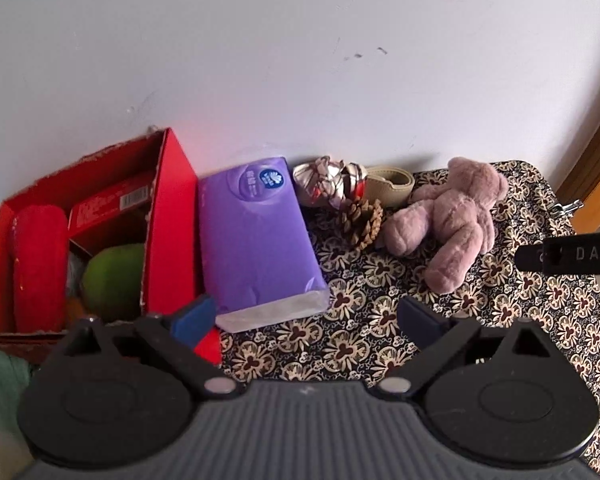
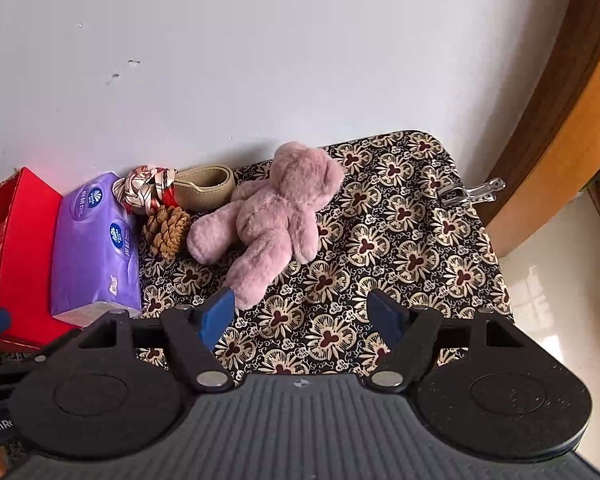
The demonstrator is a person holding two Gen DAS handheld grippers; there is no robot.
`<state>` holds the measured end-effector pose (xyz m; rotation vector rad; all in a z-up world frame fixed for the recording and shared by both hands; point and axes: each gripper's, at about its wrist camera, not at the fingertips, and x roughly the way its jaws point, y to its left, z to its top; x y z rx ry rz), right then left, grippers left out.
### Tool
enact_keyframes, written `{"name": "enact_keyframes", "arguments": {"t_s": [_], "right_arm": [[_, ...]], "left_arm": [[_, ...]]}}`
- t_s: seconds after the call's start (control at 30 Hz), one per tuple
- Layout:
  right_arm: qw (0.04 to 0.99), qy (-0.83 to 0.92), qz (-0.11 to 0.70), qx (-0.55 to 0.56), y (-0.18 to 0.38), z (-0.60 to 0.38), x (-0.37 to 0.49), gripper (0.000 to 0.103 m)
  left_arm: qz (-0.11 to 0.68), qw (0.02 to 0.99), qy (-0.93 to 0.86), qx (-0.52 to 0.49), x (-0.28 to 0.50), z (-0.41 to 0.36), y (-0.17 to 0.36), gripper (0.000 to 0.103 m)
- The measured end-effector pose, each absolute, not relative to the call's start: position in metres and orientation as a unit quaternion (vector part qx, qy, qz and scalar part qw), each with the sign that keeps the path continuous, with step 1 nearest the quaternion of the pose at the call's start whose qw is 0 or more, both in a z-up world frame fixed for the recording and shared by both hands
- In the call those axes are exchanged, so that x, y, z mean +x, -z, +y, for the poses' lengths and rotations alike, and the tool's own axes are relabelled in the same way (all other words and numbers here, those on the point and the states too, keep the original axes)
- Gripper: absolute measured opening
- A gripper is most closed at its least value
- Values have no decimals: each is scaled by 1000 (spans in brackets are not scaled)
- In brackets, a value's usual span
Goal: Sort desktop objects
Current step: 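Withdraw the right tool and move it toward the pink teddy bear, then close the right gripper on the pink teddy bear's body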
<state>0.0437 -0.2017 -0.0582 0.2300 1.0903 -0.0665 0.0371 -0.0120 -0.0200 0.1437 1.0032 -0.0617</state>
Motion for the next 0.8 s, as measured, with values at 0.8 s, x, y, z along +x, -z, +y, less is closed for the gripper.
{"name": "enact_keyframes", "arguments": {"t_s": [0.8], "right_arm": [[825, 44, 552, 113, 84, -199, 80, 78]], "left_arm": [[512, 850, 63, 107, 62, -32, 51, 98]]}}
